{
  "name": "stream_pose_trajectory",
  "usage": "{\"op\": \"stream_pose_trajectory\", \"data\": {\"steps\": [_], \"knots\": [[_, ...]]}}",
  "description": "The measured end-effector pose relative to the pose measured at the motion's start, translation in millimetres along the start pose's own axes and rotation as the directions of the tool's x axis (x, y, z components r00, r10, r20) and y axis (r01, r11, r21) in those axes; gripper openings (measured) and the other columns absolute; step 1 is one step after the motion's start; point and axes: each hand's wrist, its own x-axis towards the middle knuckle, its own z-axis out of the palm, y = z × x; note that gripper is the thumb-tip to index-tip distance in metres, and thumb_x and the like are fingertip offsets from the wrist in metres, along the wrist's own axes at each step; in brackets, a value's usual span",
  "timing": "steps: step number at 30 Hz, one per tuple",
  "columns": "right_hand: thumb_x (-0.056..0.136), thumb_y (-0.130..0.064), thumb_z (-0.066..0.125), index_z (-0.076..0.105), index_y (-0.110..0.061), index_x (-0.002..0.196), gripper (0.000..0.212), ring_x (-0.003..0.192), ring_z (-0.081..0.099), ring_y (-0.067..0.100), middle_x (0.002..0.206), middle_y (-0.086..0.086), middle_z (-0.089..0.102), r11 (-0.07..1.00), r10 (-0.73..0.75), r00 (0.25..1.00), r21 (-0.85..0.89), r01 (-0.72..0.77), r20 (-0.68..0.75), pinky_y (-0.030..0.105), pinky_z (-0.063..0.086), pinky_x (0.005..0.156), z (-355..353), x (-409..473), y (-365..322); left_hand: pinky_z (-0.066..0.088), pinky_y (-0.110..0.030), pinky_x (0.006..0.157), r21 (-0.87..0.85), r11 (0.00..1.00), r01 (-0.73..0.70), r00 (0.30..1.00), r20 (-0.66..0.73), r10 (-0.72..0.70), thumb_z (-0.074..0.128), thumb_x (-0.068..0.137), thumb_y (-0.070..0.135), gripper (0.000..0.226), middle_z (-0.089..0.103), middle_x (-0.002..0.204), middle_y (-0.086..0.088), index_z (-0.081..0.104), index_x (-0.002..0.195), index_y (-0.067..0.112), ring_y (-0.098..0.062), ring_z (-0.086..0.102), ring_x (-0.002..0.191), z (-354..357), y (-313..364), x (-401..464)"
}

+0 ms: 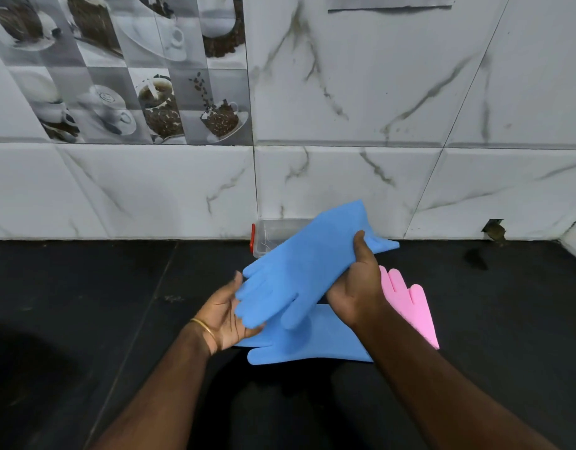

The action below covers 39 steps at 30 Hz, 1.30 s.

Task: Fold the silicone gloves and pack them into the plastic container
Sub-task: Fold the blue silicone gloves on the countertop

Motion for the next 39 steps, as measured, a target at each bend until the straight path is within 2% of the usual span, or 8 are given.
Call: {"op": "stream_pose_trajectory", "data": {"steps": [2,4,9,12,17,26,32,39], "knots": [[0.097,-0.052,0.046,0.062,-0.012,0.129,0.053,0.124,0.059,0.029,0.131,0.014,0.064,0.998,-0.029,1.000,-0.050,0.030,0.010,0.050,0.038,0.110,-12,-3,2,0.056,-0.027,0.051,0.095,0.993,-0.064,0.989,-0.127,0.075,0.065,0.084,0.027,0.038,0.073,0.089,-0.009,0.061,0.119,0.013,-0.019,0.071,0.067,4,3,1],[0.097,-0.050,0.049,0.063,-0.014,0.127,0.049,0.122,0.060,0.028,0.130,0.011,0.065,0.997,-0.039,0.999,-0.071,0.039,-0.007,0.051,0.041,0.107,-24,-7,3,0.053,-0.023,0.047,0.186,0.979,-0.079,0.972,-0.203,0.117,0.068,0.082,0.015,0.036,0.070,0.088,-0.008,0.063,0.118,0.016,-0.018,0.069,0.065,7,7,2],[0.096,-0.038,0.055,0.060,-0.013,0.127,0.040,0.098,0.073,0.025,0.111,0.009,0.074,0.994,-0.017,0.970,-0.113,-0.011,-0.241,0.046,0.052,0.090,-61,-15,10,0.056,-0.028,0.049,0.405,0.914,0.004,0.921,-0.359,0.155,0.071,0.085,0.011,0.029,0.073,0.086,-0.010,0.065,0.113,0.013,-0.022,0.071,0.067,-7,7,3],[0.097,-0.029,0.056,0.060,-0.016,0.126,0.032,0.099,0.071,0.026,0.109,0.008,0.075,0.989,0.002,0.936,-0.139,-0.054,-0.352,0.045,0.055,0.078,-86,-22,19,0.059,-0.037,0.060,0.499,0.867,0.021,0.880,-0.420,0.221,0.073,0.084,0.010,0.033,0.073,0.098,-0.015,0.063,0.116,0.010,-0.028,0.071,0.079,-17,2,7],[0.099,-0.027,0.052,0.062,-0.026,0.121,0.024,0.104,0.069,0.026,0.114,0.005,0.073,0.988,0.029,0.912,-0.129,-0.089,-0.410,0.047,0.057,0.075,-113,-33,33,0.058,-0.039,0.059,0.571,0.821,-0.012,0.843,-0.435,0.315,0.077,0.081,0.011,0.031,0.075,0.094,-0.014,0.066,0.110,0.013,-0.027,0.073,0.077,-28,-2,13],[0.101,-0.022,0.047,0.054,-0.024,0.133,0.032,0.107,0.065,0.033,0.122,0.010,0.067,0.967,0.075,0.871,-0.177,-0.182,-0.485,0.048,0.057,0.073,-137,-39,44,0.059,-0.043,0.061,0.626,0.778,0.050,0.809,-0.482,0.336,0.075,0.082,0.010,0.027,0.073,0.097,-0.018,0.066,0.107,0.014,-0.035,0.072,0.082,-47,-13,20],[0.100,-0.020,0.051,0.050,-0.026,0.139,0.040,0.113,0.062,0.033,0.129,0.010,0.061,0.974,0.083,0.863,-0.144,-0.177,-0.498,0.050,0.057,0.074,-141,-36,42,0.057,-0.041,0.058,0.642,0.766,-0.039,0.794,-0.446,0.414,0.073,0.083,0.012,0.022,0.074,0.095,-0.017,0.068,0.104,0.017,-0.034,0.072,0.079,-51,-11,20],[0.099,-0.007,0.049,0.052,-0.020,0.129,0.033,0.105,0.064,0.028,0.117,0.007,0.063,0.895,0.043,0.843,-0.354,-0.270,-0.536,0.044,0.059,0.070,-148,-34,43,0.058,-0.039,0.058,0.706,0.706,0.061,0.729,-0.515,0.452,0.077,0.078,0.008,0.019,0.073,0.090,-0.018,0.068,0.094,0.010,-0.033,0.070,0.077,-54,-13,23]]}}
